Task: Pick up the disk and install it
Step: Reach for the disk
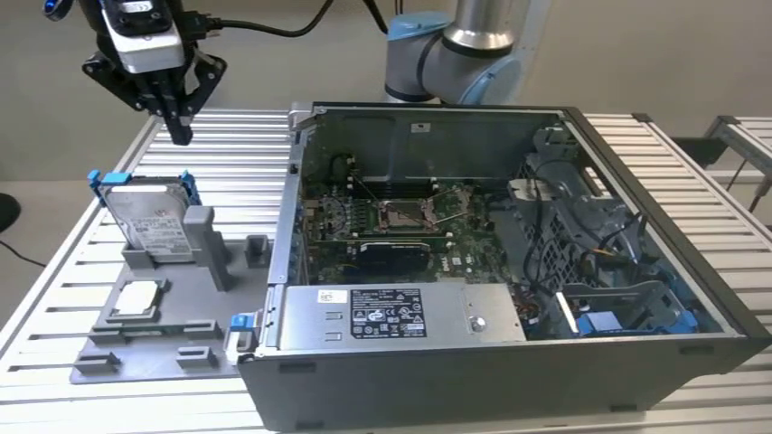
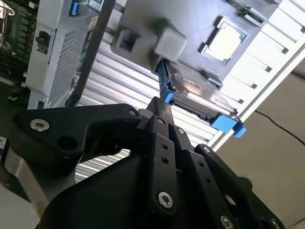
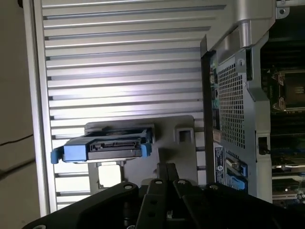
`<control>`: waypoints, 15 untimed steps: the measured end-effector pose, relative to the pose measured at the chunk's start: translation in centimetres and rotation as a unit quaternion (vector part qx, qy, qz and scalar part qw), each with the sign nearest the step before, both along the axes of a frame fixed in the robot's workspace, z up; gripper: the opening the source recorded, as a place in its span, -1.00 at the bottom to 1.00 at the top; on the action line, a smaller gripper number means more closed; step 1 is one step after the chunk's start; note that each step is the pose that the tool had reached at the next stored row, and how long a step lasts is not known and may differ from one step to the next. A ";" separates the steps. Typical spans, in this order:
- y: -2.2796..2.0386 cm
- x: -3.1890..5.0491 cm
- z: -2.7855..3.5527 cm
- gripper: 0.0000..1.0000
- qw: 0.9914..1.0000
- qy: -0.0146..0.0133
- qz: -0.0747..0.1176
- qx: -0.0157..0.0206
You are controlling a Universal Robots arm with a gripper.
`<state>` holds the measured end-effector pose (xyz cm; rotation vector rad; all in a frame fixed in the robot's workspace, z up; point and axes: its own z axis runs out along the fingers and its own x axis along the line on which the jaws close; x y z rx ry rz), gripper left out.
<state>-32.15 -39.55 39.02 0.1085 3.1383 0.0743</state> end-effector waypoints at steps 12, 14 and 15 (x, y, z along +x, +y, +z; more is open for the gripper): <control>0.01 -2.09 -0.01 -1.00 1.000 0.000 0.030 0.000; 0.02 -2.47 -0.01 -1.00 0.999 0.000 0.033 0.000; 0.03 -2.70 -0.02 -1.00 0.999 0.000 0.035 0.000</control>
